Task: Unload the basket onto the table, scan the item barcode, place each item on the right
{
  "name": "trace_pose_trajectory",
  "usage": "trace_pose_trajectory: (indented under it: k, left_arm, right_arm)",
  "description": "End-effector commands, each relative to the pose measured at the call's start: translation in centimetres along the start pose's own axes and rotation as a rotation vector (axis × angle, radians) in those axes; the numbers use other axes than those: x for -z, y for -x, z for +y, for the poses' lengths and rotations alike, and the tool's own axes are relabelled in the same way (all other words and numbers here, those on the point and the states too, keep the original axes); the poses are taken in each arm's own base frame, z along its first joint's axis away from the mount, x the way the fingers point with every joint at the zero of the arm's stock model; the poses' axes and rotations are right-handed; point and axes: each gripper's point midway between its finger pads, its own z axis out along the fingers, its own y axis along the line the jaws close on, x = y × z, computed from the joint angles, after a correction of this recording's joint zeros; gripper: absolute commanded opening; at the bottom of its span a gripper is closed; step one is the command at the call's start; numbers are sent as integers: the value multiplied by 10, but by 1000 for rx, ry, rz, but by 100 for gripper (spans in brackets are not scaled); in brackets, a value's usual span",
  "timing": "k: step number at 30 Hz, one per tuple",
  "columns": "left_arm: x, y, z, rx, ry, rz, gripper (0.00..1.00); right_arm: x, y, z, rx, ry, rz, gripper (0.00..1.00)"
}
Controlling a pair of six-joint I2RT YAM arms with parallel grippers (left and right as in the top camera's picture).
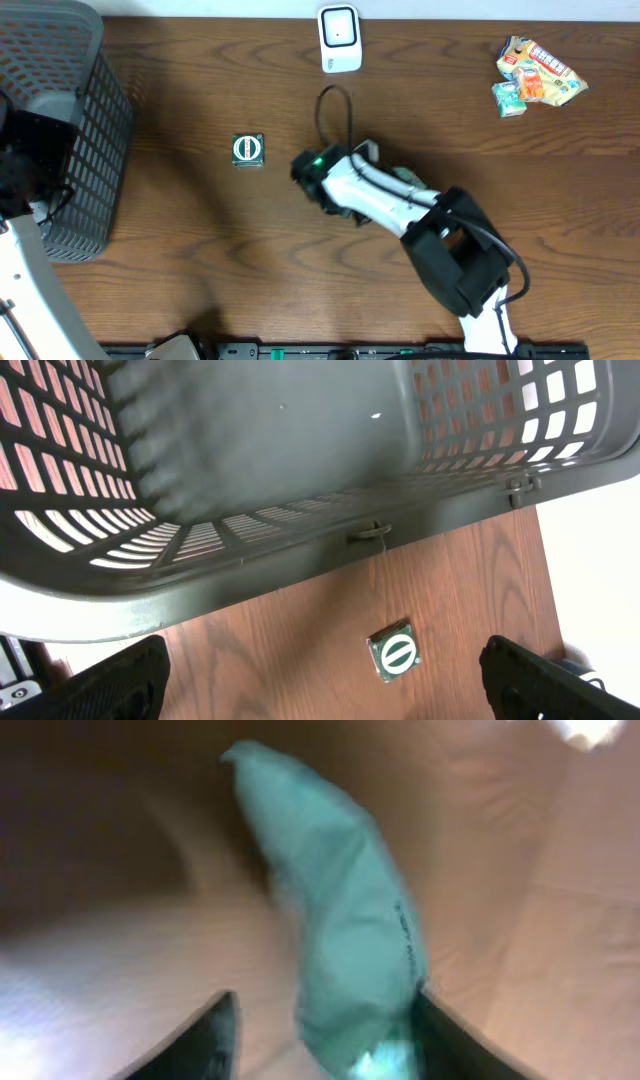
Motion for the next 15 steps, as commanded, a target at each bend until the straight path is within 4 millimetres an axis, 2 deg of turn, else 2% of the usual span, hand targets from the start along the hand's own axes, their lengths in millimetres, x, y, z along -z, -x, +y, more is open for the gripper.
trace_pose_trajectory:
  k: [1,2,4,8,11,15]
  left_arm:
    - [1,1,1,5,5,-5,97]
    - [1,1,1,5,5,-5,97]
    - [1,1,1,5,5,-5,98]
    - [1,1,1,5,5,-5,98]
    - [1,1,1,5,5,-5,98]
    - [1,1,1,5,5,-5,98]
  right_arm:
    - [27,-9,33,32,225,75,75]
    - [35,-10,37,66,274,91,99]
    - [45,-8,34,79,309,106,99]
    - [50,9,9,16,322,117,99]
    - [39,20,-8,-59,388,167,99]
    - [17,17,-17,-57,568,278,99]
